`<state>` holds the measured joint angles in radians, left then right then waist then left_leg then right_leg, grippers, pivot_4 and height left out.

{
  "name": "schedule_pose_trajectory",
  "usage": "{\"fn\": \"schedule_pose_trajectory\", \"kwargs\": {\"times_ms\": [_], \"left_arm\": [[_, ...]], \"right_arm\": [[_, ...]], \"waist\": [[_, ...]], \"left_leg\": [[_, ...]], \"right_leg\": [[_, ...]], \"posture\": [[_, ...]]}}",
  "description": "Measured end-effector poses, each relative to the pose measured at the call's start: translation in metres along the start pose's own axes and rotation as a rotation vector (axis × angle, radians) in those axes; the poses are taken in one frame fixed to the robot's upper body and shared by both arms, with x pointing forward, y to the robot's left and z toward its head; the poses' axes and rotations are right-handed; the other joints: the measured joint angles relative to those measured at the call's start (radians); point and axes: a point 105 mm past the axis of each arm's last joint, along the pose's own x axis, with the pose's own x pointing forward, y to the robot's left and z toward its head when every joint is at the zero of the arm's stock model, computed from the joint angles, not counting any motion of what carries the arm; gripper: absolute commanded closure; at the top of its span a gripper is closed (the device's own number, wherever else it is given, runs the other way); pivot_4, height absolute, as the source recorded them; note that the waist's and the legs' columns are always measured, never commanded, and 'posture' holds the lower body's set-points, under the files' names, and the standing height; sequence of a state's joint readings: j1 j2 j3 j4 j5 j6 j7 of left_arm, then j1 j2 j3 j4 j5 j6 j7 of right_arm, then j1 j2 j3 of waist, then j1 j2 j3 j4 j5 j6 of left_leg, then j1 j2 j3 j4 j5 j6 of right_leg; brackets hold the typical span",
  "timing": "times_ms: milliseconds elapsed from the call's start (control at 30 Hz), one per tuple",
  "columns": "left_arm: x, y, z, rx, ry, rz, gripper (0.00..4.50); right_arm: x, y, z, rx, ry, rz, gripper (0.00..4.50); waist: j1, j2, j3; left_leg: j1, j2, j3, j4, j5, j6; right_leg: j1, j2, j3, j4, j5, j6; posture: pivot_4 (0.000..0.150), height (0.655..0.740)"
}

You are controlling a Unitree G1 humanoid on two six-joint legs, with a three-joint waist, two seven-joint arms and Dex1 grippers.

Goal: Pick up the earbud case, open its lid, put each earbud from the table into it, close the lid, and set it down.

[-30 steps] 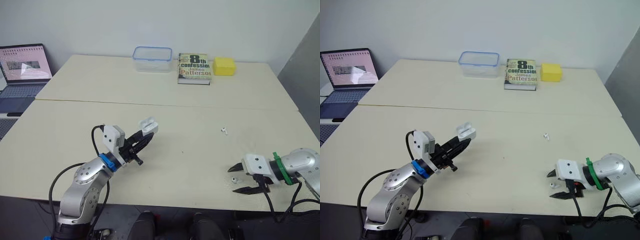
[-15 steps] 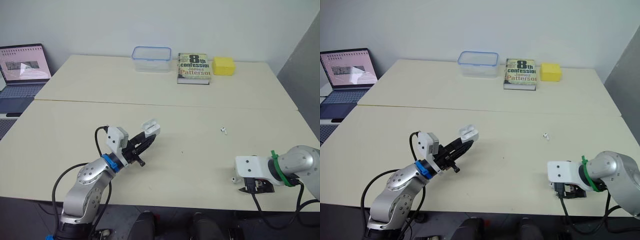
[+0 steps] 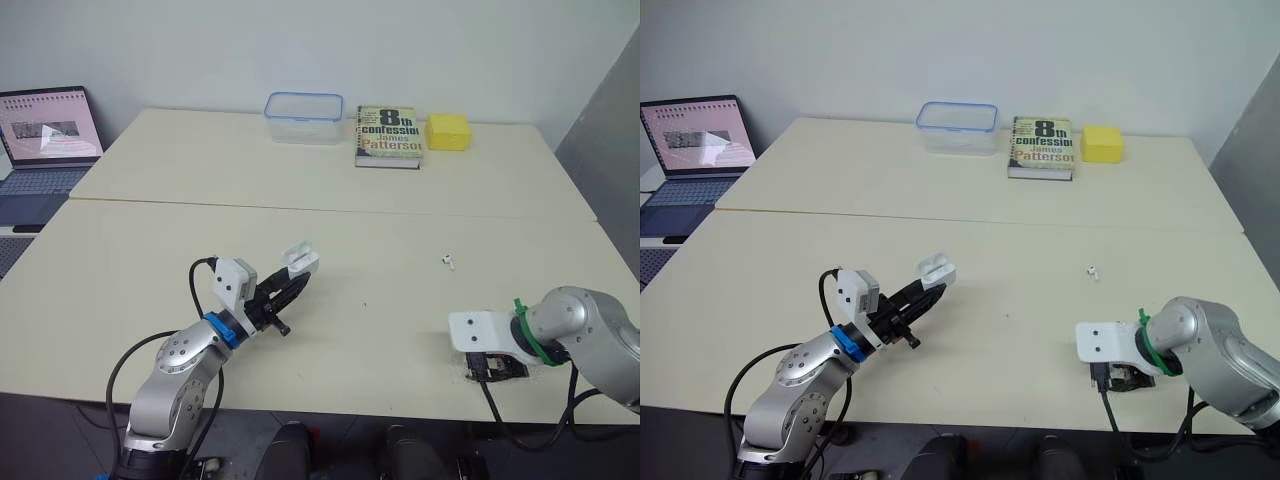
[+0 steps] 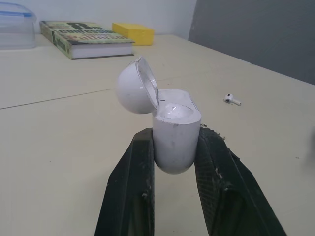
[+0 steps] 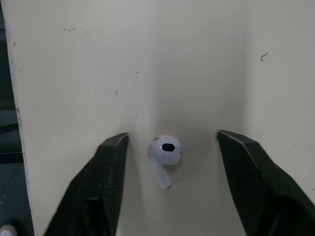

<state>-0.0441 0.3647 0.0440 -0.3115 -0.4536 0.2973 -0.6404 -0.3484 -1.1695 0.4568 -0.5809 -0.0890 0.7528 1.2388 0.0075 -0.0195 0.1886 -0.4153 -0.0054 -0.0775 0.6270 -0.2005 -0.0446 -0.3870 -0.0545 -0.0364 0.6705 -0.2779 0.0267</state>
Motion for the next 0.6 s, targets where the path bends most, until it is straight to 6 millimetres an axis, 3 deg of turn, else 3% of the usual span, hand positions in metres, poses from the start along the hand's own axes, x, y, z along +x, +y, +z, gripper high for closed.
{"fn": "schedule_pose_trajectory", "kwargs": {"times_ms": [167, 433, 600], "left_arm": [[0.001, -0.001, 0.0, -0.005, -0.006, 0.0, 3.74], [0.002, -0.002, 0.0, -0.006, -0.009, -0.001, 3.74], [0.004, -0.003, 0.002, -0.005, -0.015, -0.013, 3.74]], "right_arm": [[-0.001, -0.001, -0.001, -0.008, 0.014, -0.007, 4.06], [-0.001, -0.002, 0.001, -0.02, 0.007, -0.014, 4.1], [-0.02, -0.02, 0.023, 0.026, -0.127, -0.063, 4.1]], "waist": [[0.0, 0.0, 0.0], [0.0, 0.0, 0.0], [-0.002, 0.0, 0.0]], "left_leg": [[0.0, 0.0, 0.0, 0.0, 0.0, 0.0], [0.0, 0.0, 0.0, 0.0, 0.0, 0.0], [0.0, 0.0, 0.0, 0.0, 0.0, 0.0]], "right_leg": [[0.0, 0.0, 0.0, 0.0, 0.0, 0.0], [0.0, 0.0, 0.0, 0.0, 0.0, 0.0], [0.0, 0.0, 0.0, 0.0, 0.0, 0.0]], "posture": [[0.15, 0.74], [0.15, 0.74], [0.15, 0.74]]}}
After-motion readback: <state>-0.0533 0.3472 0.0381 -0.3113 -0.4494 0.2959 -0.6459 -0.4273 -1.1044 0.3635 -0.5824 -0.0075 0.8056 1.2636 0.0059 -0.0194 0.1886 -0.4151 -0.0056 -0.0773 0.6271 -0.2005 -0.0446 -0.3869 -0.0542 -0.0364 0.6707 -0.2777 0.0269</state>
